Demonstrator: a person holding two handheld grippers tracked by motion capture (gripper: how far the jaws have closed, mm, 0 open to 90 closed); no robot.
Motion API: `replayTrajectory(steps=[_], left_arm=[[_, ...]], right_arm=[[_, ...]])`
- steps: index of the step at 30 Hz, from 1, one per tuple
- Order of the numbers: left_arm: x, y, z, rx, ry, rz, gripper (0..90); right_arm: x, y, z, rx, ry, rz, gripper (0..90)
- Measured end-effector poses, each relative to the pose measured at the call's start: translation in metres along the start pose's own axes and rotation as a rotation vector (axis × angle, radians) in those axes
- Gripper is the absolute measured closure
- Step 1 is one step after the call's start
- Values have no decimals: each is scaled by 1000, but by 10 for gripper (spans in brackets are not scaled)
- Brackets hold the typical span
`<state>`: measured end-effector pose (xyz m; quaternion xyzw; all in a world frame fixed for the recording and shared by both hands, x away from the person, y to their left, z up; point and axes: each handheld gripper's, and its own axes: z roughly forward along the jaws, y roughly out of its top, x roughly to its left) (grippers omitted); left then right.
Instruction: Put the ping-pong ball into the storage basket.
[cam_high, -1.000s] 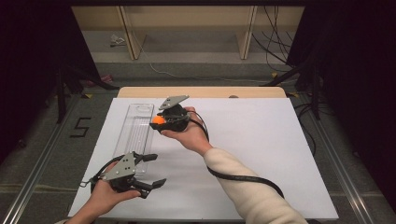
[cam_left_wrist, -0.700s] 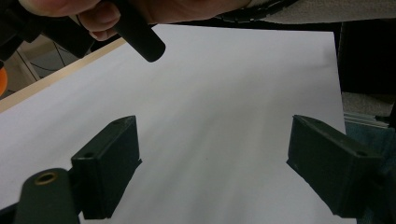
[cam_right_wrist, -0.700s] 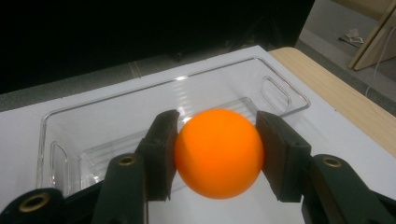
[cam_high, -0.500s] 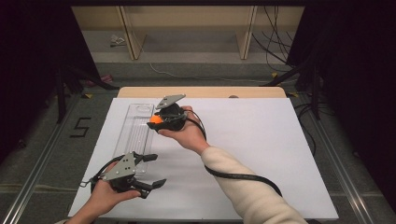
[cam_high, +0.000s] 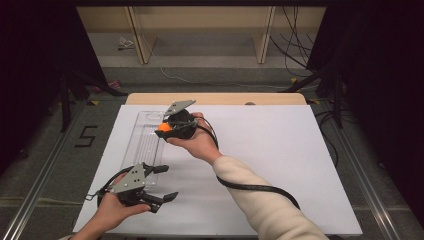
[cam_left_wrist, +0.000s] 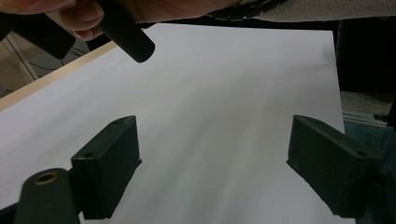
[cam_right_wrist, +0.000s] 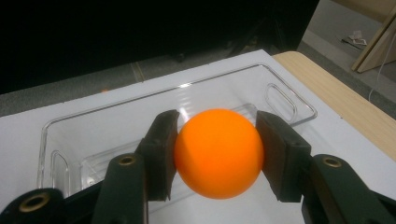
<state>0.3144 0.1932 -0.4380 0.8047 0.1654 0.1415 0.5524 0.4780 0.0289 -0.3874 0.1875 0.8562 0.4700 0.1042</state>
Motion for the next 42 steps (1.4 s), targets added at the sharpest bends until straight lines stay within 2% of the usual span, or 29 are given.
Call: replayTrajectory(steps=[42], left_arm=[[-1,0,1,10,-3,8,160]], right_arm=[[6,13,15,12,23,-16,514]])
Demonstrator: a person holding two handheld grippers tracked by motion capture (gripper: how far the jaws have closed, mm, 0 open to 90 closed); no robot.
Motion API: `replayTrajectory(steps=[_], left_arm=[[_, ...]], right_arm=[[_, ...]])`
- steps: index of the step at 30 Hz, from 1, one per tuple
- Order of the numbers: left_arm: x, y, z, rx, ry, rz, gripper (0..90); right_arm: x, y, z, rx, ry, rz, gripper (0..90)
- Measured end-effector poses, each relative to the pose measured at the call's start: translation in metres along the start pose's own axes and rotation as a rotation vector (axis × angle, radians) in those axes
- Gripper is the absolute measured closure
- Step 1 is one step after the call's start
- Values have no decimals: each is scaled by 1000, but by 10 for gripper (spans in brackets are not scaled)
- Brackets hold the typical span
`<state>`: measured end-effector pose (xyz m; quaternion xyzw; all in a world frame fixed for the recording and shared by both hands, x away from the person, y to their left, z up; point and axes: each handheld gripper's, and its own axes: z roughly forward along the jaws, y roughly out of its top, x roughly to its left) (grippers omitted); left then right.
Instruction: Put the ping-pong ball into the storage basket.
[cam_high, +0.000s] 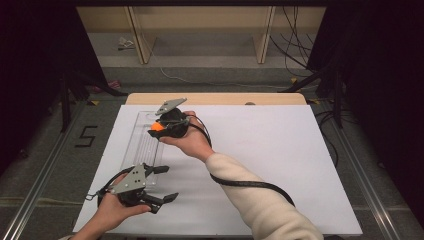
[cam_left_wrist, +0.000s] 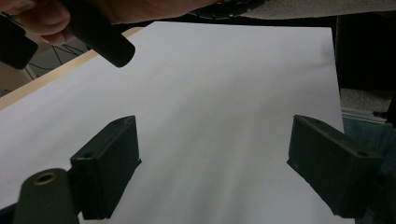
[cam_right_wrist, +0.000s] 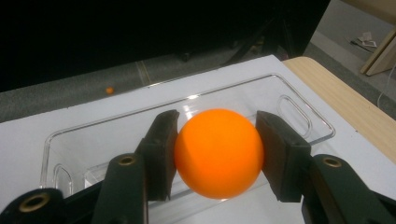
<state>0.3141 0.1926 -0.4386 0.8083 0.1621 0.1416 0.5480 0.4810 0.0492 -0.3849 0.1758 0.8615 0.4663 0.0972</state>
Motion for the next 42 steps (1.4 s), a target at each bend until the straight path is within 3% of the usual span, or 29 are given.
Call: replayTrajectory(steps=[42], left_arm=[[-1,0,1,6,-9,10,160]], right_arm=[[6,12,16,15,24,-23,513]])
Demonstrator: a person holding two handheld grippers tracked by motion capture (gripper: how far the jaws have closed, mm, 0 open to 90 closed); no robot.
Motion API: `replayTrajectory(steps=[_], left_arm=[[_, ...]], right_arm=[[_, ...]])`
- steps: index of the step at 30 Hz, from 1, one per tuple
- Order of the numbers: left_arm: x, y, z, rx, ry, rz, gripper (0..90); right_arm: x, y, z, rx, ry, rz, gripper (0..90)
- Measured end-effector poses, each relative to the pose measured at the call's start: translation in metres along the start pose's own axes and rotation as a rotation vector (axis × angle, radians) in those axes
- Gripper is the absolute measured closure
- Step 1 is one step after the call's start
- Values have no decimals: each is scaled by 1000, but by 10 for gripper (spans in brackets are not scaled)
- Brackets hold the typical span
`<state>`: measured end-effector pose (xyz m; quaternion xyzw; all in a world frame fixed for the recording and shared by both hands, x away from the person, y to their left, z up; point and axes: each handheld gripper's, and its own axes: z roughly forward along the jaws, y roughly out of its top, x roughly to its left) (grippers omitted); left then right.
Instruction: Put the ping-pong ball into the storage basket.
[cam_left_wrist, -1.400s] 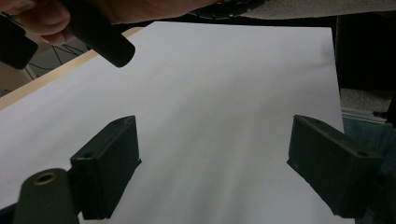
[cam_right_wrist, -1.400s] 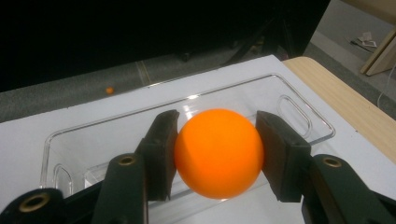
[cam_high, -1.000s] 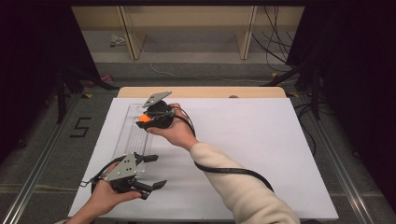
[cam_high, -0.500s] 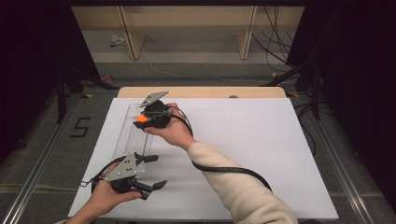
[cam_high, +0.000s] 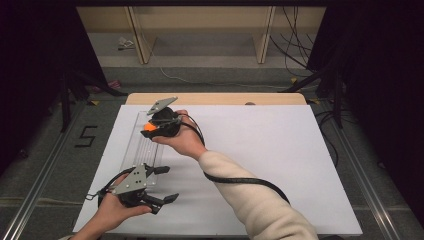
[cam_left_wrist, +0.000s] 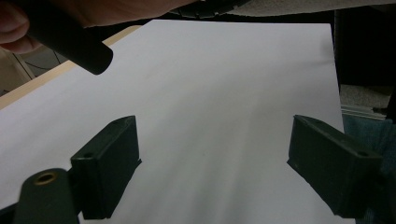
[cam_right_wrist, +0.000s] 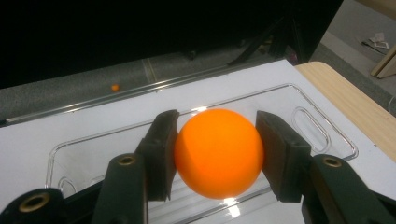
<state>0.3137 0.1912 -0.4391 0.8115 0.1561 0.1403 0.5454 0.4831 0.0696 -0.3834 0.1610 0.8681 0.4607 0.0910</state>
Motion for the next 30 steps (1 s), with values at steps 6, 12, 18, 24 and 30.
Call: replayTrajectory(steps=[6,12,18,24,30], left_arm=[[0,0,0,1,1,1,161],[0,0,0,1,1,1,162],[0,0,0,1,1,2,162],[0,0,0,1,1,2,162],[0,0,0,1,-1,2,163]], right_arm=[[0,2,1,2,2,-1,513],[1,2,3,3,5,-3,513],[1,4,5,7,8,-6,513],[2,4,9,14,12,-1,513],[1,4,13,20,17,0,513]])
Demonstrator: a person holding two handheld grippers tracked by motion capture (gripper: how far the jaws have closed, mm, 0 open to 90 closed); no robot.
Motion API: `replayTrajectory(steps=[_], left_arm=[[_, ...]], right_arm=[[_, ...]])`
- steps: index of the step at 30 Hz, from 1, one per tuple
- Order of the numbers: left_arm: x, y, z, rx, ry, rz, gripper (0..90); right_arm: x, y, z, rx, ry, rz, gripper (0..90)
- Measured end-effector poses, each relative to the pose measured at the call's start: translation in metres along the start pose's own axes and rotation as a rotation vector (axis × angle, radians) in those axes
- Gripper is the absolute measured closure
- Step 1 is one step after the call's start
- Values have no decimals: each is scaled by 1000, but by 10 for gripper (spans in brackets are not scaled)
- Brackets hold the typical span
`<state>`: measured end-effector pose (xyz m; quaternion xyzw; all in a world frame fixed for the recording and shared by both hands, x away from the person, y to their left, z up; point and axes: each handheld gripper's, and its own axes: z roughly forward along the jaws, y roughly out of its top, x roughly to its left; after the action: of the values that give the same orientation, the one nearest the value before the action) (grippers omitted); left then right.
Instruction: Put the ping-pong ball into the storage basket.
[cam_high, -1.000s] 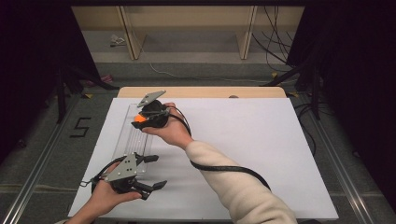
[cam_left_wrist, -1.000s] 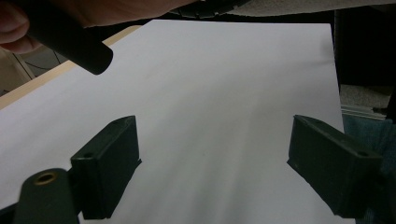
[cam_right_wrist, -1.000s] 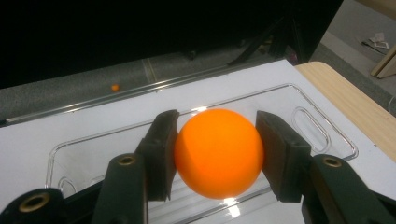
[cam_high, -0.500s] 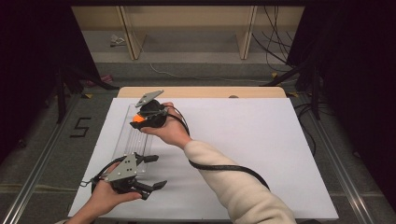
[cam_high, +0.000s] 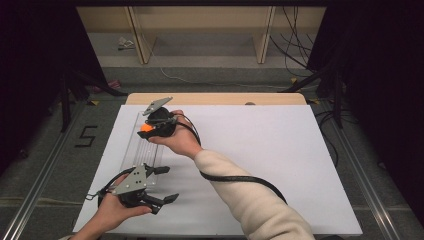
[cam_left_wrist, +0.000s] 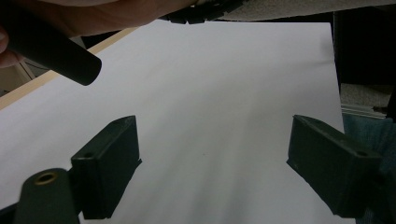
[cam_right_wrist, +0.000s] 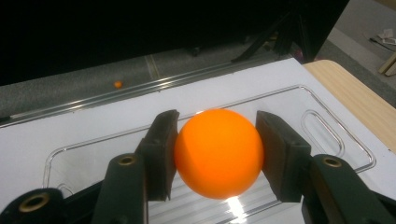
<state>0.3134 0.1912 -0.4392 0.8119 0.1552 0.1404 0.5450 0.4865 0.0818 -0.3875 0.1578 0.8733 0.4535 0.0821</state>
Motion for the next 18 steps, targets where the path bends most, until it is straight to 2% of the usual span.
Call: replayTrajectory(steps=[18], left_arm=[[-1,0,0,2,1,3,165]], right_arm=[[-5,1,10,24,-1,11,513]])
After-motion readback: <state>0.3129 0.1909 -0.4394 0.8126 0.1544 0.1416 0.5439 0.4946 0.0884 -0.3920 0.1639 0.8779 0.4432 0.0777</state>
